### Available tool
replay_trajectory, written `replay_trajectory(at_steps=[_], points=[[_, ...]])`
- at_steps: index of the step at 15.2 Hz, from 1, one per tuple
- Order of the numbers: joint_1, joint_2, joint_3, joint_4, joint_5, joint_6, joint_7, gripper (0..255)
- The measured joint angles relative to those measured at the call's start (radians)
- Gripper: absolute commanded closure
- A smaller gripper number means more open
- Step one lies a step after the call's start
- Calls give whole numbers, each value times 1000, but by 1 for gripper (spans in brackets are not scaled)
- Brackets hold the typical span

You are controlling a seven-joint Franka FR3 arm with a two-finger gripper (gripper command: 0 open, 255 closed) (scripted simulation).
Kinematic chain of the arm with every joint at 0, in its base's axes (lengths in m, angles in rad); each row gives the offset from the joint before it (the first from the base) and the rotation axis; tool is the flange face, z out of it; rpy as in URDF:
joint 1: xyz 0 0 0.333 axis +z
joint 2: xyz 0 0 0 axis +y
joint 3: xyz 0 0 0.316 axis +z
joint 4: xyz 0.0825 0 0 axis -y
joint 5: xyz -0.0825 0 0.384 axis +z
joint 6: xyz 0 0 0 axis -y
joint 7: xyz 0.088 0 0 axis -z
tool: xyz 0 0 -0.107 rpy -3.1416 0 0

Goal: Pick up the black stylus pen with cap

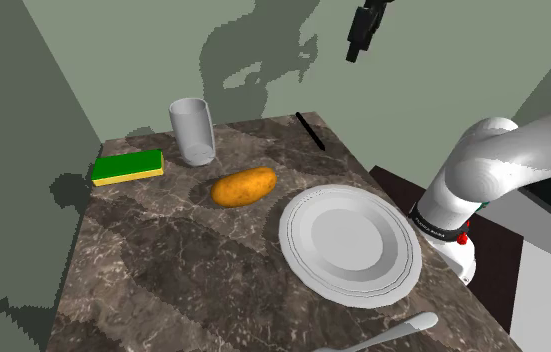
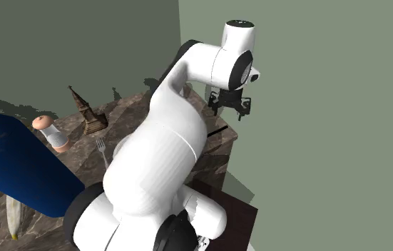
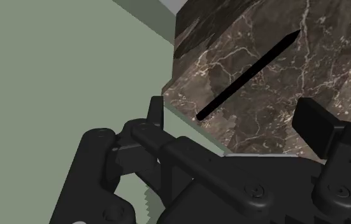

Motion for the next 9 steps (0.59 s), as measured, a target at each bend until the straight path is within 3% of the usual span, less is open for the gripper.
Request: replay_trajectory(at_steps=[3,9], points=[[-15,30,30,-12,14,14,68,0],[-80,204,155,-15,77,61,404,0]])
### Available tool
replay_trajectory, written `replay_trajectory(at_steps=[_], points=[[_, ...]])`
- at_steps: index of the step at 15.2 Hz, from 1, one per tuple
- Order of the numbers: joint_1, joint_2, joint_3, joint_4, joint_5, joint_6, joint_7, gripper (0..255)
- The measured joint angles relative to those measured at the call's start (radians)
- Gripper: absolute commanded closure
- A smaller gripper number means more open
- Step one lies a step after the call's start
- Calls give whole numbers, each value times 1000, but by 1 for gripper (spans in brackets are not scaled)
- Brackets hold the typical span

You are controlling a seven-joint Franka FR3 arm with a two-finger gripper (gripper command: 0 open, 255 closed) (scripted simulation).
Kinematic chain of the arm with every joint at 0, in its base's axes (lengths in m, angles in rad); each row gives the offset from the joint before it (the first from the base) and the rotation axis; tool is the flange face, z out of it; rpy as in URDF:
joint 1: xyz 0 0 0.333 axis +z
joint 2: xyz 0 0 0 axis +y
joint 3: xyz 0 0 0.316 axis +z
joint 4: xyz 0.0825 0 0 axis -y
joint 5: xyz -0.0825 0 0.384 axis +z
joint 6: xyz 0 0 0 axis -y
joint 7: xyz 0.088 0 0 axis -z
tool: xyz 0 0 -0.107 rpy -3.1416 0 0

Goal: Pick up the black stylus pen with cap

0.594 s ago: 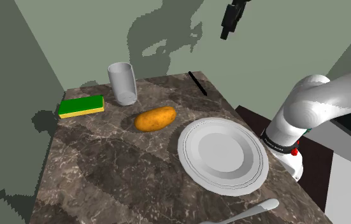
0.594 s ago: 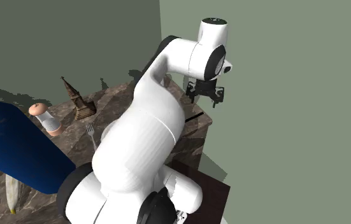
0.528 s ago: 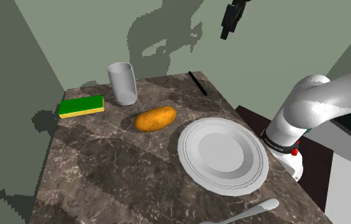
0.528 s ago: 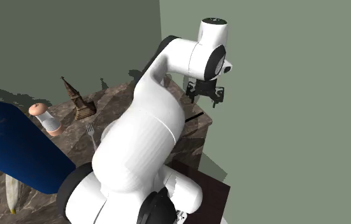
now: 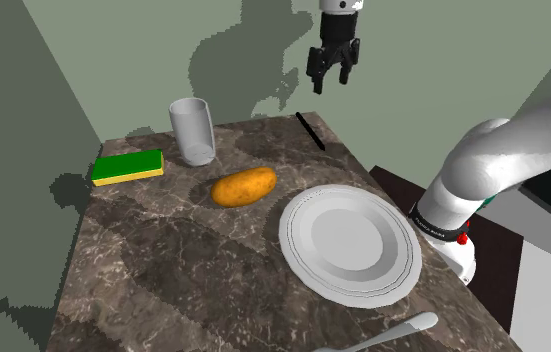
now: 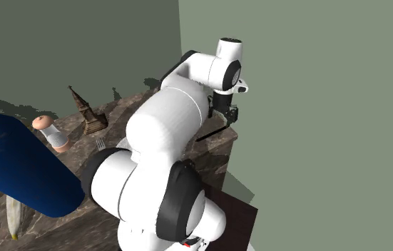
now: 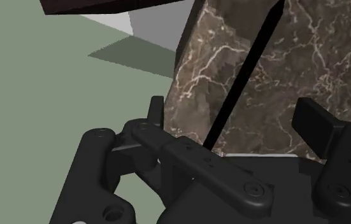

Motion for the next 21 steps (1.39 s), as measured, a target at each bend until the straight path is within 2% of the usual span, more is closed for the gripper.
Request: replay_trajectory(at_steps=[5,7,14,15,21], points=[[-49,181,77,29,46,44,282,0],[-58,237,95,33,56,70,355,0],[-60,272,105,-30,60,160,377,0],[-60,273,106,-35,60,166,376,255],[-59,275,107,-33,62,173,376,255]])
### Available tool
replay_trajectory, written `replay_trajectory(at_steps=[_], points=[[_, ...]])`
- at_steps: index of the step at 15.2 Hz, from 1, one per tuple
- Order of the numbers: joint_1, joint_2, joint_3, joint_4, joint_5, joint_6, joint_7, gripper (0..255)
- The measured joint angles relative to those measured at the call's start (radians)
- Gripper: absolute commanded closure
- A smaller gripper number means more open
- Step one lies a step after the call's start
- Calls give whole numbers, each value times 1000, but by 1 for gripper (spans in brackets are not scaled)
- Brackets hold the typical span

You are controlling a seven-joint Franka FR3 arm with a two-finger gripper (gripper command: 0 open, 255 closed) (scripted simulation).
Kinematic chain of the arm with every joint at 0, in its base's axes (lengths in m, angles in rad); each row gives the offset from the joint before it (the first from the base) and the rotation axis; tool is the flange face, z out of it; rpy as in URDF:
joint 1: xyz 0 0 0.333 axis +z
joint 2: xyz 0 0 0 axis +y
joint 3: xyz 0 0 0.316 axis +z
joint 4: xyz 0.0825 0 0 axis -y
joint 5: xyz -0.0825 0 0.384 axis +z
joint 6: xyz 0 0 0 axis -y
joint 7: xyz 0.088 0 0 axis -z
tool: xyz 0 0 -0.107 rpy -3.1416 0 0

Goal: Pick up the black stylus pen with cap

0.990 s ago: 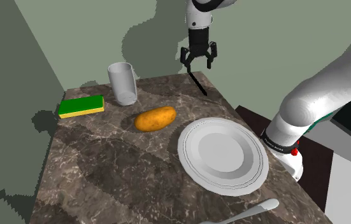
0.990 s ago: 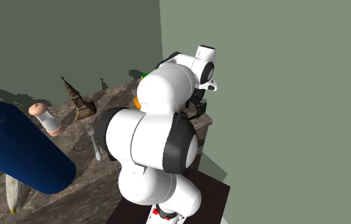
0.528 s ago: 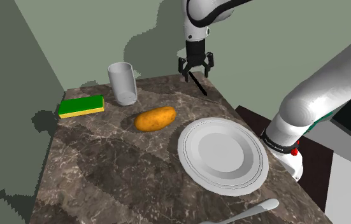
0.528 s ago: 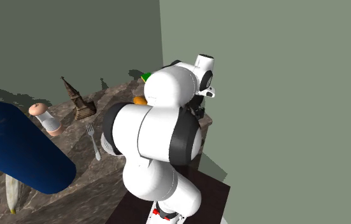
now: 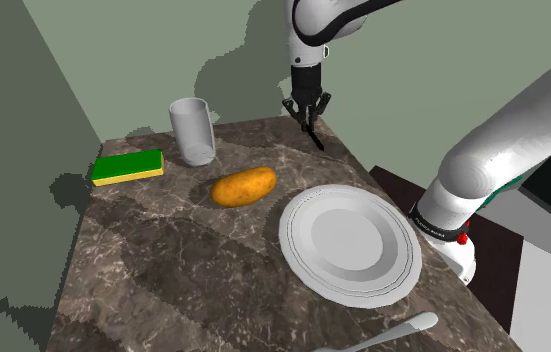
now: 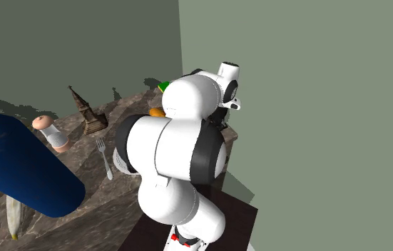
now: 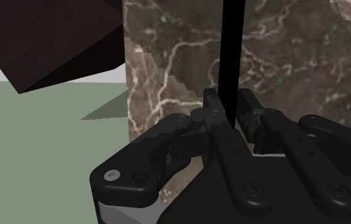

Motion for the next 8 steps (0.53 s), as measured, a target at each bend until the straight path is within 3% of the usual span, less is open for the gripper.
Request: replay_trajectory(at_steps=[8], points=[[-2,-11,-5,26,-2,-44,1,255]])
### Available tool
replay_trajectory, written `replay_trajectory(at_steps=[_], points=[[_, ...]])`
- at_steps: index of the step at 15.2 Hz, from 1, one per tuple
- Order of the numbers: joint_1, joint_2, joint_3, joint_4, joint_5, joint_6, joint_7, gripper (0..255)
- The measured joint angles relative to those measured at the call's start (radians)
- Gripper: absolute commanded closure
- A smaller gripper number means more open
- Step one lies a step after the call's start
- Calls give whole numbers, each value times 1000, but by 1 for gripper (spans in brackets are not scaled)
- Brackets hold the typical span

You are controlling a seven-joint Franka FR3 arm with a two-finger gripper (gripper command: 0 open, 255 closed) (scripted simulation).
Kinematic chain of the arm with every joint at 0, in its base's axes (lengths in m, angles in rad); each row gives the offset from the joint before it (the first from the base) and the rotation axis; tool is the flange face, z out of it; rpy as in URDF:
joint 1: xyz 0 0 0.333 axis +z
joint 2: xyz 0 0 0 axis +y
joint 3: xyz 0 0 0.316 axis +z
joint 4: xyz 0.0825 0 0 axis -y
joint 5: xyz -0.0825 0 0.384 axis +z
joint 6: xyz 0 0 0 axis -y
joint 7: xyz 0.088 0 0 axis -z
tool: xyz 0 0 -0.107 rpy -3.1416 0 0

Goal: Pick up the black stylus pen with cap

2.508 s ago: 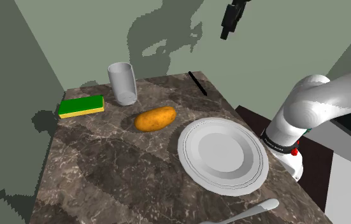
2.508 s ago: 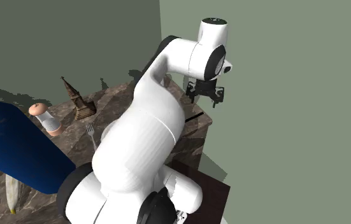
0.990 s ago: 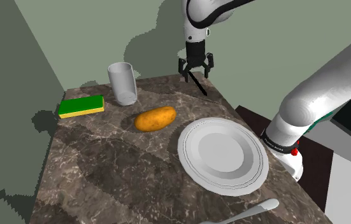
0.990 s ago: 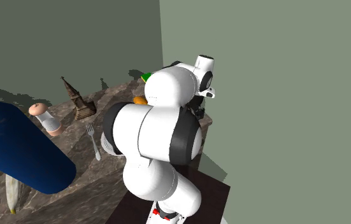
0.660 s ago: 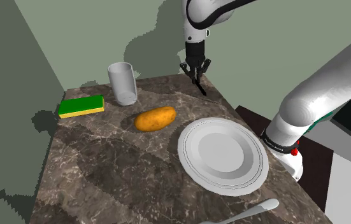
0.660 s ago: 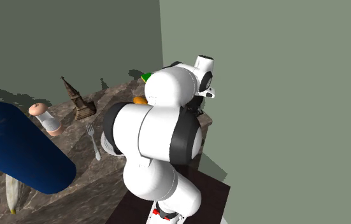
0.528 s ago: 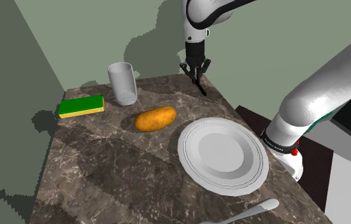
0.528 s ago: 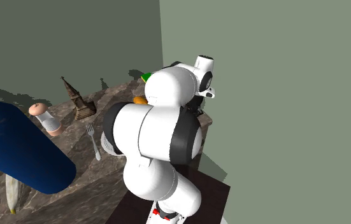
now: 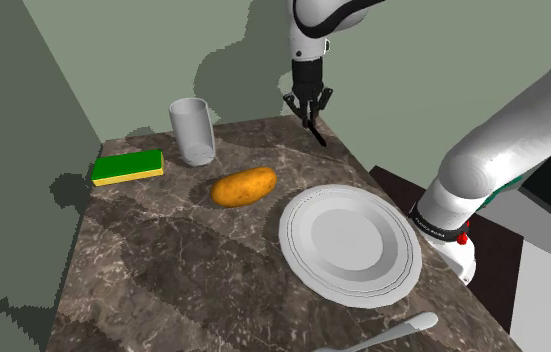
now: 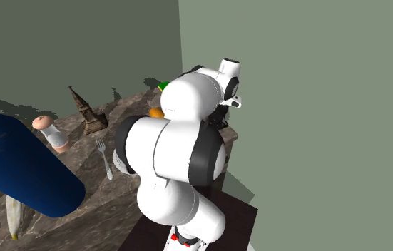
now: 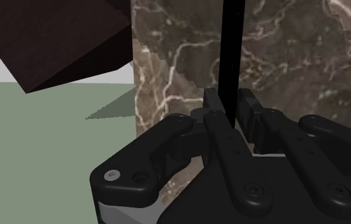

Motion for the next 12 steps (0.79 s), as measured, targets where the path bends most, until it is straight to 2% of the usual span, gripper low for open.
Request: replay_trajectory(at_steps=[12], points=[[-3,-33,-13,125,-3,-158,6,255]])
